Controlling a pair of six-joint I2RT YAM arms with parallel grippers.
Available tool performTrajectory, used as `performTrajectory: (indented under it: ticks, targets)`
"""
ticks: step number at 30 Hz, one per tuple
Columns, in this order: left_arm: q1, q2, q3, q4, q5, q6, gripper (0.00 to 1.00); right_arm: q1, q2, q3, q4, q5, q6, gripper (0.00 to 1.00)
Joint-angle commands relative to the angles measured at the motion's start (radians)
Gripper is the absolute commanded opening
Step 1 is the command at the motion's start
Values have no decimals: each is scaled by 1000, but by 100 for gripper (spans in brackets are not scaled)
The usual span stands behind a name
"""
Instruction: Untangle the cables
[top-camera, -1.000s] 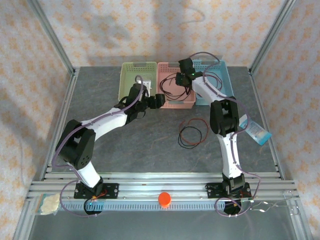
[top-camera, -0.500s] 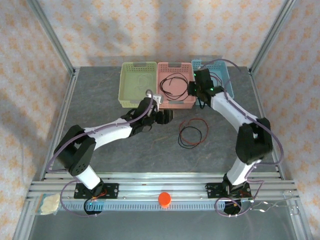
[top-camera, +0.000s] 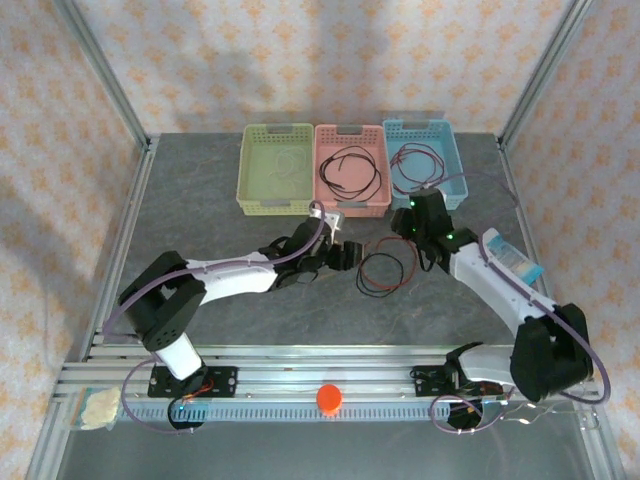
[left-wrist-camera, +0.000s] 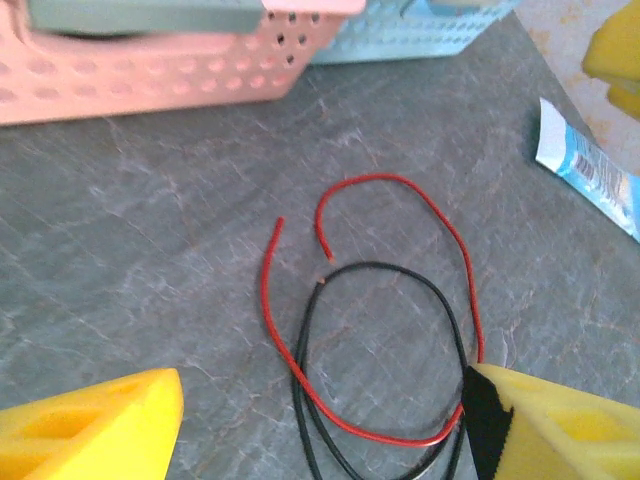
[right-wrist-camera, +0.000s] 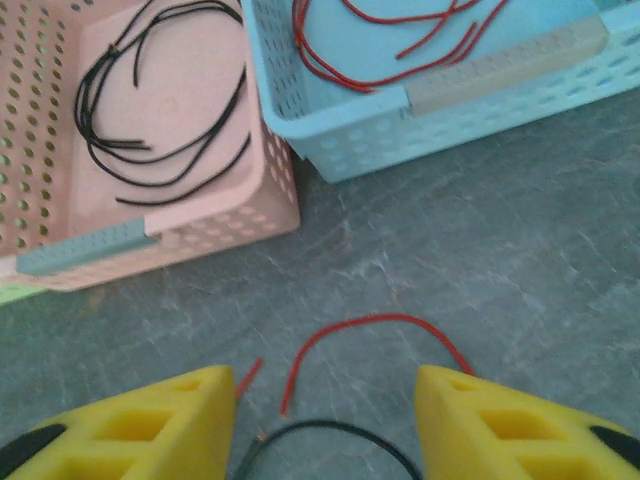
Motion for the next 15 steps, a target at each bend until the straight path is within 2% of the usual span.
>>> performTrajectory:
  ticks: [1,3,7,15]
  targets:
    - [-18,38,14,44,-12,-21,75,8,-44,-41,-29,56,22,55]
    - [-25,57,22,51,-6,-26,75,9,-58,-64,-46,51,17,55]
    - [-43,90,32,70,-3,-37,75,2,-88,-135,-56,85,80,48]
    - [-66,145,51,87,5,-53,75,-17,82,-135,-85,25,115,40]
